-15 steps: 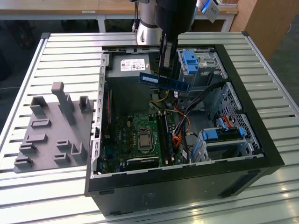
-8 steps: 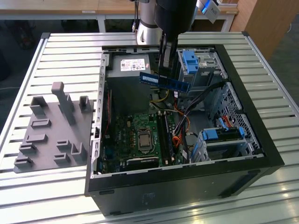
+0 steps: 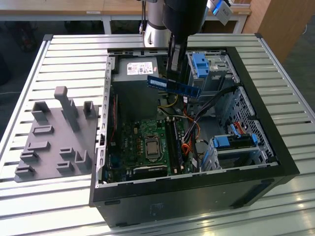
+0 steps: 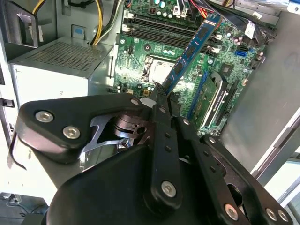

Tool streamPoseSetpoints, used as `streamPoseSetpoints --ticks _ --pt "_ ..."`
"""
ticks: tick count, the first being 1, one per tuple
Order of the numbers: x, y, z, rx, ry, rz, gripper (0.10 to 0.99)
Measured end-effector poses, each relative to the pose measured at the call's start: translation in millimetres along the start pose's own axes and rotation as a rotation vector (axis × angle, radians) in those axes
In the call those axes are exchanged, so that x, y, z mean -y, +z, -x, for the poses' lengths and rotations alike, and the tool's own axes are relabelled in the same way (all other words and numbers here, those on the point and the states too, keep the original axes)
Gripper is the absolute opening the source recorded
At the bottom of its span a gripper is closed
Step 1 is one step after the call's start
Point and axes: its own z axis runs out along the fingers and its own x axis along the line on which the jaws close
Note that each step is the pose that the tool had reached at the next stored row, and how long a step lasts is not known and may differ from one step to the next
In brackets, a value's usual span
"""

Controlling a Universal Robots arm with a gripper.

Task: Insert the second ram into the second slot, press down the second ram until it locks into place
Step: 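Press down the second ram until it locks into place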

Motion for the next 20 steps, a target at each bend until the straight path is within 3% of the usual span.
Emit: streamPoseSetpoints --ticks 20 --pt "0.0 0.1 0.0 0.0024 0.067 -0.001 0.137"
